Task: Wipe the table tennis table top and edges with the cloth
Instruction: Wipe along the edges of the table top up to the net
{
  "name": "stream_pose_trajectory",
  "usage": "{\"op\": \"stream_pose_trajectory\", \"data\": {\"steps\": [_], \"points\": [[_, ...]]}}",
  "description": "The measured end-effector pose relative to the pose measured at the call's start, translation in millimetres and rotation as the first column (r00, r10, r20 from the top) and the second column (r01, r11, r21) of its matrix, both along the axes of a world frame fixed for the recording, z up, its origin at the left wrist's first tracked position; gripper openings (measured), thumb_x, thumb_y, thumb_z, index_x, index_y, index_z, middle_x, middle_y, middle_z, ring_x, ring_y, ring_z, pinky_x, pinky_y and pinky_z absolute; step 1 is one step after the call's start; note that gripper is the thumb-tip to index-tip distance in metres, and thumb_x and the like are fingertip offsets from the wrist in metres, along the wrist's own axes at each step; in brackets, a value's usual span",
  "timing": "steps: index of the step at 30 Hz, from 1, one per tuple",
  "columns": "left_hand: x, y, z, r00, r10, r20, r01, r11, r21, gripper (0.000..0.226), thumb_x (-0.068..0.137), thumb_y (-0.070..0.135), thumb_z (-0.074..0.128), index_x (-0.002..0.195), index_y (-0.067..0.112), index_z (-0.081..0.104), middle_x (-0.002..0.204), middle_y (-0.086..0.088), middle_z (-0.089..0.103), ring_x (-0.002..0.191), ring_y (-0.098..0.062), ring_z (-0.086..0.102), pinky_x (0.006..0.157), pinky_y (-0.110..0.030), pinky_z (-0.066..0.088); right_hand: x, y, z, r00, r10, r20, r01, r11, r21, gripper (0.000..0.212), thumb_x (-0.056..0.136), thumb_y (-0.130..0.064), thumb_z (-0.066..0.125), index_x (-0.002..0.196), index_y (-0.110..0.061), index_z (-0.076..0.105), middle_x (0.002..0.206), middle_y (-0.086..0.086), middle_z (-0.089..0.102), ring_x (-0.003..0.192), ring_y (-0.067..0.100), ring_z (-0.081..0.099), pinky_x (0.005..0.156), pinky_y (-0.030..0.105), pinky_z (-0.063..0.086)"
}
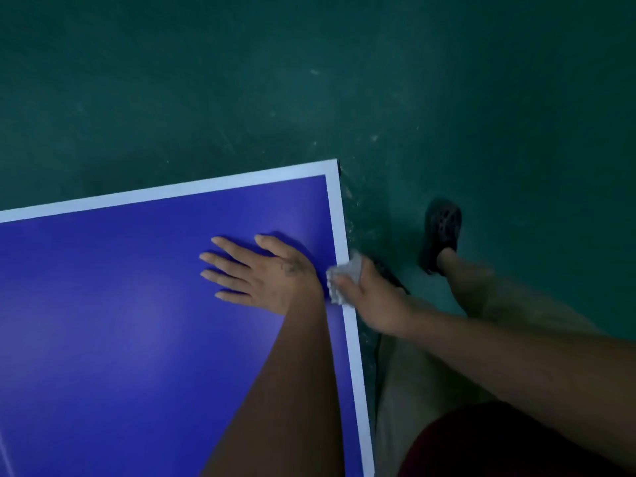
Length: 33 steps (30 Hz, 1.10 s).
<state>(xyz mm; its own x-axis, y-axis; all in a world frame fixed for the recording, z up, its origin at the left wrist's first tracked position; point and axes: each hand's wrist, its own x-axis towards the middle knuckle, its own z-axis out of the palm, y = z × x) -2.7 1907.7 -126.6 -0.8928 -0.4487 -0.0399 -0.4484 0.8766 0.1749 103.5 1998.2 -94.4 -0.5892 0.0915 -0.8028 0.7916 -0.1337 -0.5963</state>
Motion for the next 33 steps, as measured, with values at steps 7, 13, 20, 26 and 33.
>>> {"op": "stream_pose_trajectory", "data": {"steps": [7, 13, 20, 26, 33], "points": [[-63.0, 28.0, -17.5, 0.919, 0.39, -0.05, -0.393, 0.915, -0.088, 0.066, 0.107, 0.052, 0.02, 0.172, 0.037, 0.022, 0.181, 0.001, 0.015, 0.167, -0.026, 0.012, 0.131, -0.058, 0.007, -101.5, 38.3, 6.4, 0.944, -0.289, -0.16, 0.314, 0.936, 0.159, 0.042, 0.109, -0.028, 0.047, 0.082, 0.0, 0.062, 0.077, 0.013, 0.07, 0.07, 0.025, 0.065, 0.074, 0.039, 0.051], [-66.1, 33.8, -11.6, 0.907, 0.415, -0.068, -0.421, 0.898, -0.13, 0.071, 0.104, 0.054, 0.014, 0.17, 0.035, 0.028, 0.179, 0.0, 0.022, 0.166, -0.028, 0.017, 0.132, -0.056, 0.009, -137.9, 92.7, -9.7, 1.0, 0.027, 0.011, -0.029, 0.968, 0.25, 0.046, 0.108, -0.055, 0.051, 0.126, -0.014, 0.042, 0.123, 0.004, 0.06, 0.107, 0.023, 0.059, 0.081, 0.032, 0.039], [-62.7, 31.6, -9.1, 0.904, 0.428, -0.023, -0.427, 0.897, -0.115, 0.064, 0.11, 0.052, 0.024, 0.172, 0.036, 0.021, 0.181, 0.003, 0.015, 0.167, -0.026, 0.011, 0.133, -0.057, 0.008, -158.0, 133.8, -11.7, 0.846, 0.528, -0.072, -0.492, 0.826, 0.276, 0.055, 0.108, -0.044, 0.056, 0.15, -0.011, 0.042, 0.14, 0.011, 0.056, 0.116, 0.025, 0.059, 0.093, 0.032, 0.043], [-61.1, 33.4, -13.7, 0.91, 0.411, -0.055, -0.415, 0.902, -0.121, 0.064, 0.11, 0.052, 0.025, 0.172, 0.034, 0.025, 0.18, 0.001, 0.019, 0.167, -0.027, 0.014, 0.133, -0.058, 0.009, -193.5, 156.2, -0.4, 0.507, 0.86, 0.062, -0.826, 0.465, 0.318, 0.046, 0.108, -0.054, 0.051, 0.126, -0.012, 0.045, 0.117, 0.005, 0.064, 0.095, 0.022, 0.063, 0.076, 0.035, 0.044], [-62.7, 34.5, -13.5, 0.908, 0.41, -0.083, -0.418, 0.897, -0.145, 0.063, 0.11, 0.051, 0.027, 0.17, 0.033, 0.03, 0.179, 0.0, 0.023, 0.166, -0.027, 0.017, 0.132, -0.057, 0.012, -227.7, 99.8, -1.2, 0.45, 0.891, 0.062, -0.829, 0.39, 0.401, 0.058, 0.111, -0.052, 0.048, 0.141, -0.003, 0.042, 0.149, 0.021, 0.053, 0.128, 0.036, 0.059, 0.084, 0.035, 0.037]]}}
